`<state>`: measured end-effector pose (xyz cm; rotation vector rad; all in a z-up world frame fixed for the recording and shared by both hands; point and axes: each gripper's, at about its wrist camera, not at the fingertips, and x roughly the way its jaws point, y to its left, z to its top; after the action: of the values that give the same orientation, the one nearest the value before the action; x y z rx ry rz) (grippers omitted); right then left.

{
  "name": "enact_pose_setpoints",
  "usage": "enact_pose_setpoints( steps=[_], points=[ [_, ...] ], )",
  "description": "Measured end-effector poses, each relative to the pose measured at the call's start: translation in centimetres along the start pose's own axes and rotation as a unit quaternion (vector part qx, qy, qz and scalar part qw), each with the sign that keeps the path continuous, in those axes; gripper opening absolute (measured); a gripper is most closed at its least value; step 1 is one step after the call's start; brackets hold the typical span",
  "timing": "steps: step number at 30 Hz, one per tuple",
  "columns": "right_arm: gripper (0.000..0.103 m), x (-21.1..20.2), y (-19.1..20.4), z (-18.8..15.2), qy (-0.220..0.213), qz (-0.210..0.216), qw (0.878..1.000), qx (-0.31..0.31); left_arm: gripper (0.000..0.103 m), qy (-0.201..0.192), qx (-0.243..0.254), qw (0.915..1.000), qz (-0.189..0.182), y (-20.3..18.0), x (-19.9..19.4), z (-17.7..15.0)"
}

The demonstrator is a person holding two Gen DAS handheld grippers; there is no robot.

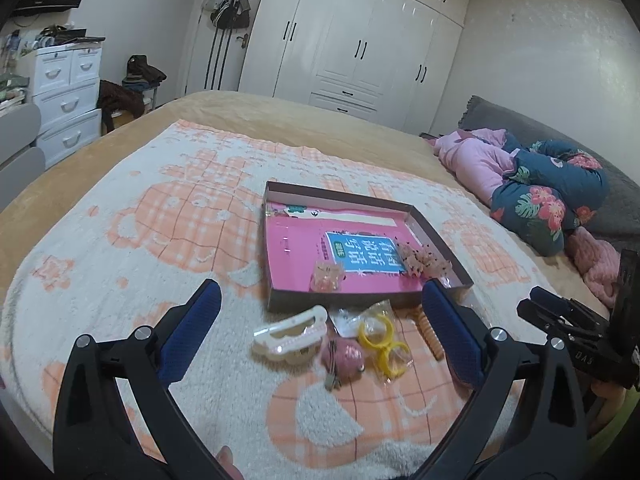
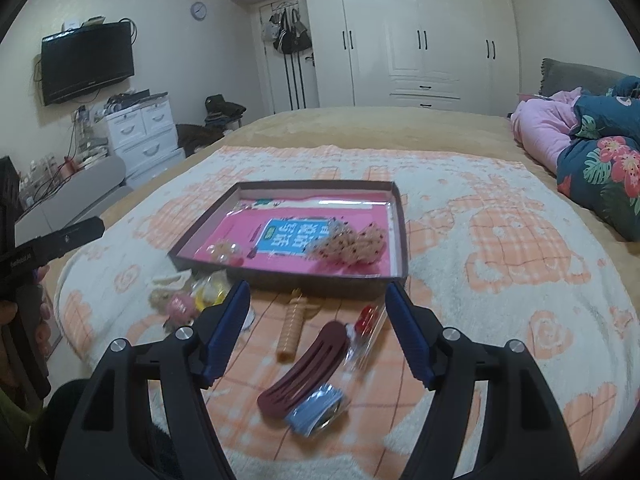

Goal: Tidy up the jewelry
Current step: 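Withdraw both tools from the box back over the bed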

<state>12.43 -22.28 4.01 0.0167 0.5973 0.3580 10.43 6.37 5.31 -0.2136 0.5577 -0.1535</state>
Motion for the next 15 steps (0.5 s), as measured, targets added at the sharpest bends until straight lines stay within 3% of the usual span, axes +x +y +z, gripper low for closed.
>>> enact_pose_setpoints(
  steps=[15],
  points=[
    [0.068, -0.1, 0.7, -2.5, 0.035, 0.009, 0.999, 0.008, 0.092, 0.048, 0.014, 0.9988, 0.002, -0.5, 0.2, -4.2]
  ],
)
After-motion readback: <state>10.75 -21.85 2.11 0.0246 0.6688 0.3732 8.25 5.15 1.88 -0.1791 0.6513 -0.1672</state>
